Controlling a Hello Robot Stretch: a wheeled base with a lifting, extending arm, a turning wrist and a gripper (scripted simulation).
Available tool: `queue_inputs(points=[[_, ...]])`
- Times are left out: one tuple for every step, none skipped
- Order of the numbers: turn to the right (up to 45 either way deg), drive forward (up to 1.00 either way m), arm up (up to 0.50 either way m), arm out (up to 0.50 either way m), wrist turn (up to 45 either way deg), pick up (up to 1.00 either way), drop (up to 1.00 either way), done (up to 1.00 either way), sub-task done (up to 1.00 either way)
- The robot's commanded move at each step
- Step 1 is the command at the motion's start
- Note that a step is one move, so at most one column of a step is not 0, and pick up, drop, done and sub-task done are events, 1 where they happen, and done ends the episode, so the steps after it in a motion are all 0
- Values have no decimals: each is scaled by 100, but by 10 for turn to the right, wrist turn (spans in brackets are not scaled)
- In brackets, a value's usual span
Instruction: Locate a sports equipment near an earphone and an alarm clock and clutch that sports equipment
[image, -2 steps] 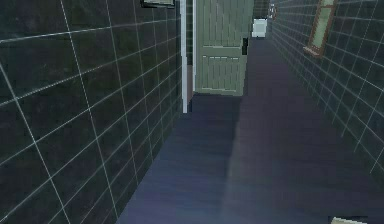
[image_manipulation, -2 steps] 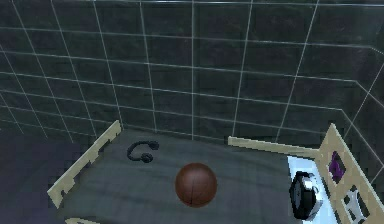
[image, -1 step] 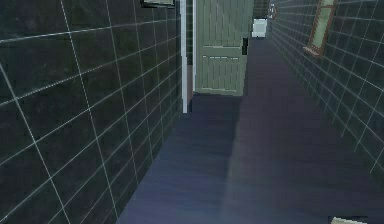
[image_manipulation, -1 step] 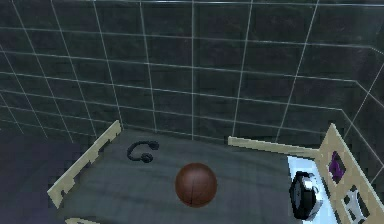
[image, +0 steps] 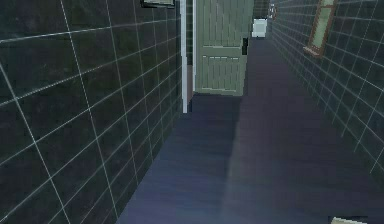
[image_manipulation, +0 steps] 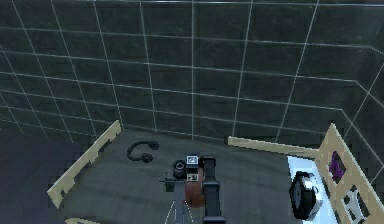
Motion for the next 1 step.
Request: queue_inputs(points=[[0,0,0,0,450,0,0,0,0]])
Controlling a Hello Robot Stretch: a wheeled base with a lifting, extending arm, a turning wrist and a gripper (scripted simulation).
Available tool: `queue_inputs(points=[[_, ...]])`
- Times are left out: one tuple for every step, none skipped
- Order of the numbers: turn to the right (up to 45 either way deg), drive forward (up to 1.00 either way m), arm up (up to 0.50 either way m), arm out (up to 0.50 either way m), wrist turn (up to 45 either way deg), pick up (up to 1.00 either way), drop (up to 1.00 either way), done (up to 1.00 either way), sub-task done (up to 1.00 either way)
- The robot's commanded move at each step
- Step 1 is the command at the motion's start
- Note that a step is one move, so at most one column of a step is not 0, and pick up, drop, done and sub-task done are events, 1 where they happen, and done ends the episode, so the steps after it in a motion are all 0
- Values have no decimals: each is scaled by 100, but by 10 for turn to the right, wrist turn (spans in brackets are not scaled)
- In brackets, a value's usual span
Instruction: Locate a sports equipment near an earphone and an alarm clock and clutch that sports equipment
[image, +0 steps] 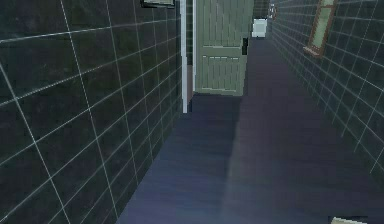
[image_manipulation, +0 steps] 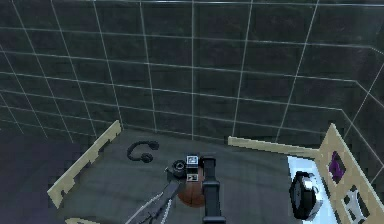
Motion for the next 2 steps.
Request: queue_inputs(points=[[0,0,0,0,450,0,0,0,0],[0,0,0,0,450,0,0,0,0]])
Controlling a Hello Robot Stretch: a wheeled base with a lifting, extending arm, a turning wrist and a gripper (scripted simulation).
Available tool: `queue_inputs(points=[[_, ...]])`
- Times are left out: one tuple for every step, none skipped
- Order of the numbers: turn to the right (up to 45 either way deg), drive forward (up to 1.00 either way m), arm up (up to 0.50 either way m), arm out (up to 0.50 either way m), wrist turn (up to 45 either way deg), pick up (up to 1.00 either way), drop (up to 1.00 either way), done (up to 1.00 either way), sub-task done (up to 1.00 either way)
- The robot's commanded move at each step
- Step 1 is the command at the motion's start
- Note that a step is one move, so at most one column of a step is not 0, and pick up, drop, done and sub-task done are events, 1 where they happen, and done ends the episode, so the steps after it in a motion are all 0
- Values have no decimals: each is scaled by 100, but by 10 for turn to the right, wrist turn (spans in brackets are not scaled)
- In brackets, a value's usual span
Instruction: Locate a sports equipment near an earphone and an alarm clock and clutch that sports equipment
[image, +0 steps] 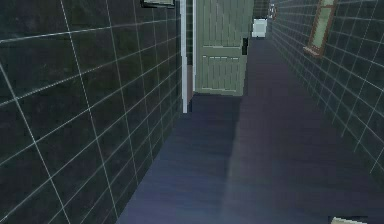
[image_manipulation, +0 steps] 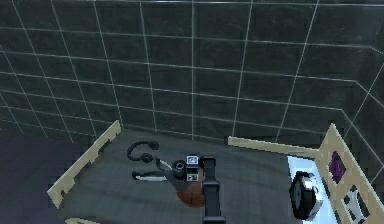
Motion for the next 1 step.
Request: queue_inputs(points=[[0,0,0,0,450,0,0,0,0]])
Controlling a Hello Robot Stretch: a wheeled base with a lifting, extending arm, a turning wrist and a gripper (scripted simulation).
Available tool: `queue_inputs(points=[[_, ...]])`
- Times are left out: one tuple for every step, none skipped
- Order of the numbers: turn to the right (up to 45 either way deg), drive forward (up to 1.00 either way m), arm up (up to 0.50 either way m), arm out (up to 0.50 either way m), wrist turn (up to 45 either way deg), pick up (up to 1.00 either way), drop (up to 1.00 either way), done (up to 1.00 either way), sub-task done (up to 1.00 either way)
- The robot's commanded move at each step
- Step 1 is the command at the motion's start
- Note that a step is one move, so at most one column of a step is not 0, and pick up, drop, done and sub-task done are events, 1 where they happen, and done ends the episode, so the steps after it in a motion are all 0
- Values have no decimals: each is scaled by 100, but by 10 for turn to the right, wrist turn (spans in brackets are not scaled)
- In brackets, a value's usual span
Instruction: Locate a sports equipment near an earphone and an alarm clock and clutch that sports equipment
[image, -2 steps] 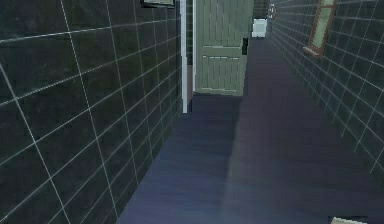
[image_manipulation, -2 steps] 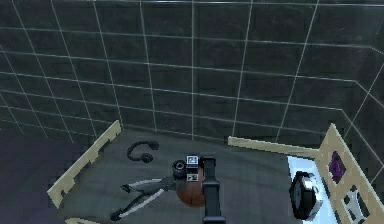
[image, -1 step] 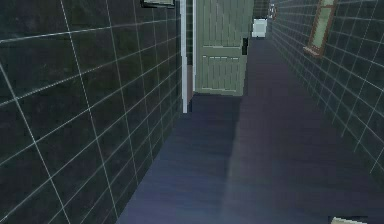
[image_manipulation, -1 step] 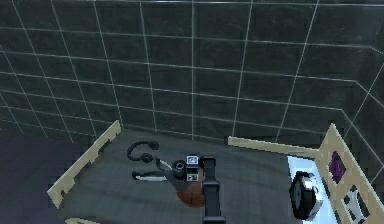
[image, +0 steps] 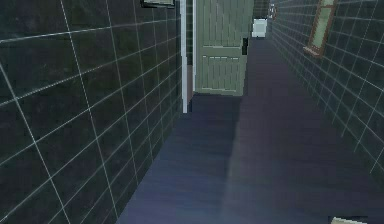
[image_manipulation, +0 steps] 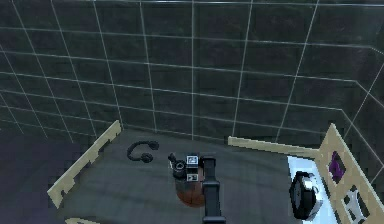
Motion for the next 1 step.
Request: queue_inputs(points=[[0,0,0,0,120,0,0,0,0]])
